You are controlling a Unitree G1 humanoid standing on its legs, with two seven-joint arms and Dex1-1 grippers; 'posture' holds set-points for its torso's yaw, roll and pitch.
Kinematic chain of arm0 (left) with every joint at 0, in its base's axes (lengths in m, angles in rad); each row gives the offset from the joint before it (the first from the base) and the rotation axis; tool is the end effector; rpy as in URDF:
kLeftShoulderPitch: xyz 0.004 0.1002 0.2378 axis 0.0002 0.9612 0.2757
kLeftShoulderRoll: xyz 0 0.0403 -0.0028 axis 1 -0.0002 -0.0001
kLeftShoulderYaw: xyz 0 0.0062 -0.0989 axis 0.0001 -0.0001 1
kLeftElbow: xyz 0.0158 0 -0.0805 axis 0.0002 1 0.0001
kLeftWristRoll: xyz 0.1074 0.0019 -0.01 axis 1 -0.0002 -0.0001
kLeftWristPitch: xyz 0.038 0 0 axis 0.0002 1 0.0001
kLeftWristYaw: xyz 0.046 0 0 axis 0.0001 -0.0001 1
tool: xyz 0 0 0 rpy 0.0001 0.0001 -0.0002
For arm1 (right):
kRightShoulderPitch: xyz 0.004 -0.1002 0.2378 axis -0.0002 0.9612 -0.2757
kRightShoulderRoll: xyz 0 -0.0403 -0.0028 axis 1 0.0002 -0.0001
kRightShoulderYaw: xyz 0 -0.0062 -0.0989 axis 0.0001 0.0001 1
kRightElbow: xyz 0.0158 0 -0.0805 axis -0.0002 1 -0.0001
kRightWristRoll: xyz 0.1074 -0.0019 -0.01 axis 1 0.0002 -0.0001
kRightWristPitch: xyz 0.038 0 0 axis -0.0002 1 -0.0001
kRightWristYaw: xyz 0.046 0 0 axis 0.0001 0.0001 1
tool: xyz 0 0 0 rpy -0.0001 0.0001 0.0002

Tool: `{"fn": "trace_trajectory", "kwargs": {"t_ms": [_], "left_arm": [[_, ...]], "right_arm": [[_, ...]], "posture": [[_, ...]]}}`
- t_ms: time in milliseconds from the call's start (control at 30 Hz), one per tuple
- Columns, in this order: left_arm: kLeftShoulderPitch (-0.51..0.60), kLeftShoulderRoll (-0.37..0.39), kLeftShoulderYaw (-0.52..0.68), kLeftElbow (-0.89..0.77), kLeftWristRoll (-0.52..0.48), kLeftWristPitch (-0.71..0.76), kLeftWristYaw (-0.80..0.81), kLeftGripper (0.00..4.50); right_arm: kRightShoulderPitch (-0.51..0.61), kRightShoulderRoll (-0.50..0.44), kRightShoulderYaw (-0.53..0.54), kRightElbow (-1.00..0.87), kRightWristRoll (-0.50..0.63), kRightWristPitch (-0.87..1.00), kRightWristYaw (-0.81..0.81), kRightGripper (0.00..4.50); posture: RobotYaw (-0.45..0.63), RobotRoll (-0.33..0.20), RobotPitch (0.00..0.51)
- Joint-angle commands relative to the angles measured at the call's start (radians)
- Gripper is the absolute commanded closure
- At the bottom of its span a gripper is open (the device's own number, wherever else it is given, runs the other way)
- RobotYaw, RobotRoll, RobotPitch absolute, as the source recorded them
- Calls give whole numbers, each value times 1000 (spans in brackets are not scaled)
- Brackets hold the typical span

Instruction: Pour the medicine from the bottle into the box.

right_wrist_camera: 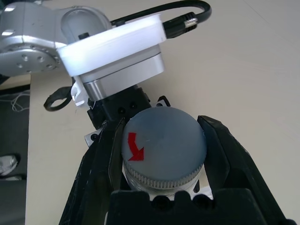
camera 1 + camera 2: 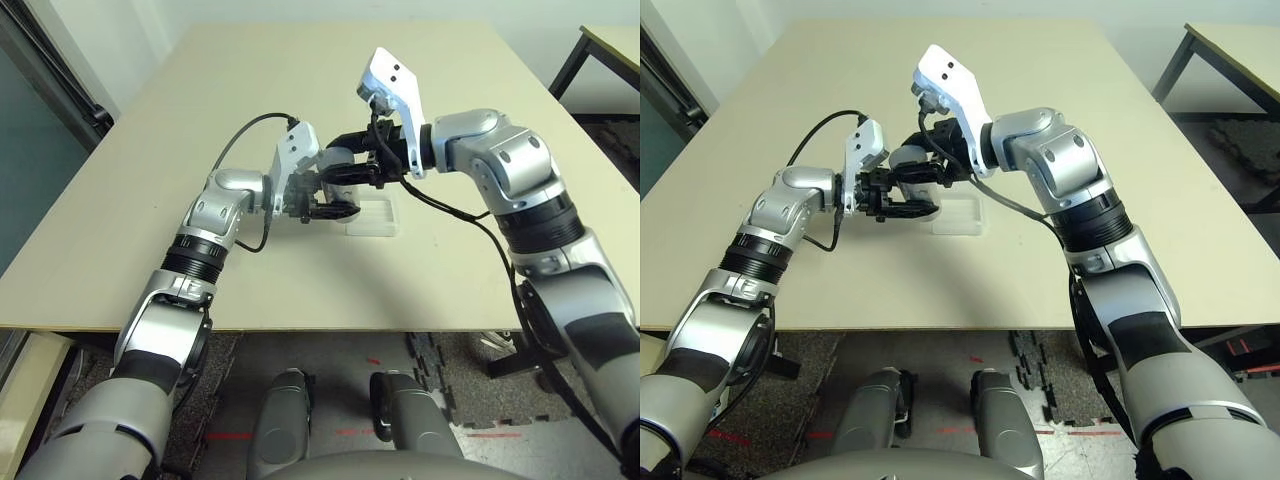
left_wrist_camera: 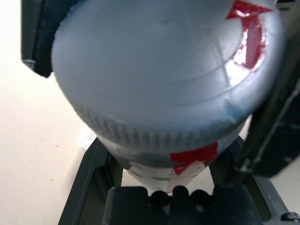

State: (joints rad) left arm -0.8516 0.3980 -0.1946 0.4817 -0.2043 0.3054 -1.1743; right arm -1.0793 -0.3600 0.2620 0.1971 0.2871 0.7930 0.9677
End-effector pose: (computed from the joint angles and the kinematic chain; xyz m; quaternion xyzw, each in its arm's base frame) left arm 0.3435 0.1626 0.1804 0.1348 0.0747 -0.5950 0.7888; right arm 0.3255 -0.1035 0.2648 -0.1546 0.0784 0.5762 0.7987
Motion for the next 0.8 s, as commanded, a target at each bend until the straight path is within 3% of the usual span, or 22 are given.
{"fn": "trace_trajectory", "kwargs": {"t_ms": [33, 500, 800], "left_arm": [[14, -7, -31, 3, 28, -23, -17, 1781], [25, -8, -19, 5, 33, -28, 1, 1781], [-76, -21, 96, 218, 59, -133, 240, 1781]], "right_arm": [[-48, -1, -67, 38, -16, -4, -76, 1905], [-88, 17, -142, 220, -87, -86, -275, 1905], [-13, 42, -283, 351, -117, -206, -520, 1905]], "posture": [[39, 0, 96], [37, 0, 93], [60, 0, 87]]}}
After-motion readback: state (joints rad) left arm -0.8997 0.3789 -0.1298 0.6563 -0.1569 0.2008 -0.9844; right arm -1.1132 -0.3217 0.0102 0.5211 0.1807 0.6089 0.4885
